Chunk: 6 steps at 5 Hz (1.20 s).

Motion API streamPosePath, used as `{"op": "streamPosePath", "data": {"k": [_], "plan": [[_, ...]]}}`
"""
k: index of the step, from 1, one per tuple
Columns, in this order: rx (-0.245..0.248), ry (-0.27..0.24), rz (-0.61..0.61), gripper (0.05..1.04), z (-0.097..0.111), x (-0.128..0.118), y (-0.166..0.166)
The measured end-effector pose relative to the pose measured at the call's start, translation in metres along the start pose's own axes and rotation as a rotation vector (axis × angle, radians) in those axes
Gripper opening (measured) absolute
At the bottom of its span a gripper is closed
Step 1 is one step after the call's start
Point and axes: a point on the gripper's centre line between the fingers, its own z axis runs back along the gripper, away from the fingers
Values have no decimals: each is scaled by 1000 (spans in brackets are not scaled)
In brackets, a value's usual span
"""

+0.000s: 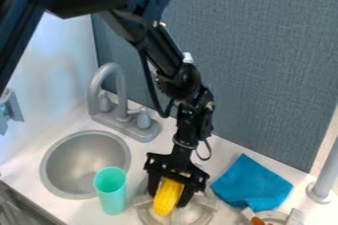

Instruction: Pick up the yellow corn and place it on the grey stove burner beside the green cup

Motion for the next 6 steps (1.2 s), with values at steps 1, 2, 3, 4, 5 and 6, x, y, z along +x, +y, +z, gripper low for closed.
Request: {"op": "streamPosePath", "data": {"k": [1,2,3,4,5,6], "plan": [[-61,-104,-14,1001,35,-6,1],[-137,-180,-29,1001,54,-7,-7],[-161,-191,-95,1001,68,-6,-26],[-145,-233,-216,1001,92,5,-63],[-92,-217,-305,1001,88,20,-92],[-46,-197,-348,1001,89,28,-108]]}}
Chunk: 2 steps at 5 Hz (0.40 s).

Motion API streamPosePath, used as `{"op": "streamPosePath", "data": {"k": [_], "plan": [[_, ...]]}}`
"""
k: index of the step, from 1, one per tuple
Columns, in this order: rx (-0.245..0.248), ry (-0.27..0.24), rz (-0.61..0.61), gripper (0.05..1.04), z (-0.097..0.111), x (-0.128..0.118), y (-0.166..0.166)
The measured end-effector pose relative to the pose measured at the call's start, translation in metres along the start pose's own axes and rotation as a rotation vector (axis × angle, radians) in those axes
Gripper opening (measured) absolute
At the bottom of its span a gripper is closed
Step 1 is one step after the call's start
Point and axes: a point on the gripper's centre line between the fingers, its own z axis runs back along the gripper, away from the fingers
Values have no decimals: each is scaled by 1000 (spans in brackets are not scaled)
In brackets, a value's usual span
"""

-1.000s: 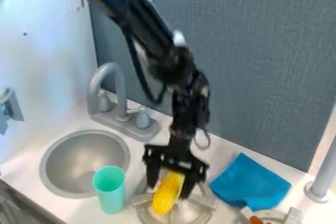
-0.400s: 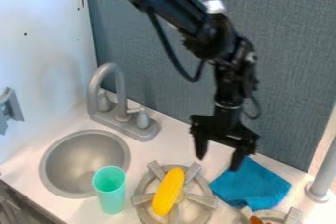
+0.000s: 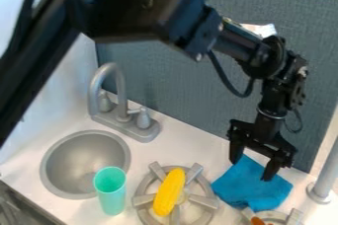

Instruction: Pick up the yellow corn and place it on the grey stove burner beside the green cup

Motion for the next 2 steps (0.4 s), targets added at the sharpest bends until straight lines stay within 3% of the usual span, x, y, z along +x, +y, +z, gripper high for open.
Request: {"op": "streamPosePath", "data": {"k": [1,2], "plan": [[62,84,-45,1001,-5,-2,7],[63,90,-43,1001,-5,-2,7]]}}
